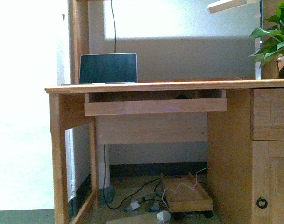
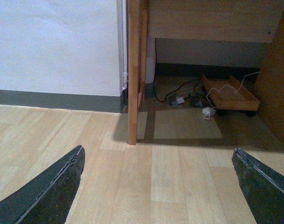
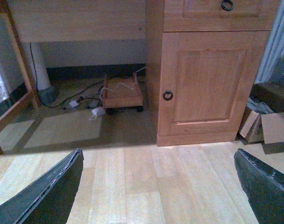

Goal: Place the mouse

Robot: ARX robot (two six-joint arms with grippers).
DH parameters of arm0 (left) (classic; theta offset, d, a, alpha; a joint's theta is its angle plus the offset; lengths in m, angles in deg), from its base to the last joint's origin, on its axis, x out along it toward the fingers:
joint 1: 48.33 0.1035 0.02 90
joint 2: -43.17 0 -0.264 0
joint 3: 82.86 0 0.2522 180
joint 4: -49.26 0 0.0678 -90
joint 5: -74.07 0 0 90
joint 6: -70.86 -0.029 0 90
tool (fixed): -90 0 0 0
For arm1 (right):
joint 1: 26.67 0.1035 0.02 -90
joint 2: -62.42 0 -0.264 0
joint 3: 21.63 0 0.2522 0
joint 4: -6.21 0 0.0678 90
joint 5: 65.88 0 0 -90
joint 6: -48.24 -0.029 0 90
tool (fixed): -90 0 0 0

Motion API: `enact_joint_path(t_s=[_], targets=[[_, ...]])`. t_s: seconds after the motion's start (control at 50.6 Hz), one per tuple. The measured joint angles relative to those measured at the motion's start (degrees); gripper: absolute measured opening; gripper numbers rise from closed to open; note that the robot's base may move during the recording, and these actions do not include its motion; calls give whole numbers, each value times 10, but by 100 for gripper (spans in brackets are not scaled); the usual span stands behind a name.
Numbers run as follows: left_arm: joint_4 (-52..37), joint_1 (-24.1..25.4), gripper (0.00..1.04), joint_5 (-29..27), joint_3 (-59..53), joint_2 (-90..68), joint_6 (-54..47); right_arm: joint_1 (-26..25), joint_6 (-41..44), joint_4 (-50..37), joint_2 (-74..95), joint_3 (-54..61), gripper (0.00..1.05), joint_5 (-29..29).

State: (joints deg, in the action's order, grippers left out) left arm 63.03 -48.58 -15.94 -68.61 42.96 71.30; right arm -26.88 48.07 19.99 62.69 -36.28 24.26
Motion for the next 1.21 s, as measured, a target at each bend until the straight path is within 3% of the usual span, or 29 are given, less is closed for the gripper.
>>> enact_joint_path(t_s=[1.206], targets=[[0, 0, 97, 0, 0, 0, 0, 0, 0, 0, 0, 0, 97, 0]])
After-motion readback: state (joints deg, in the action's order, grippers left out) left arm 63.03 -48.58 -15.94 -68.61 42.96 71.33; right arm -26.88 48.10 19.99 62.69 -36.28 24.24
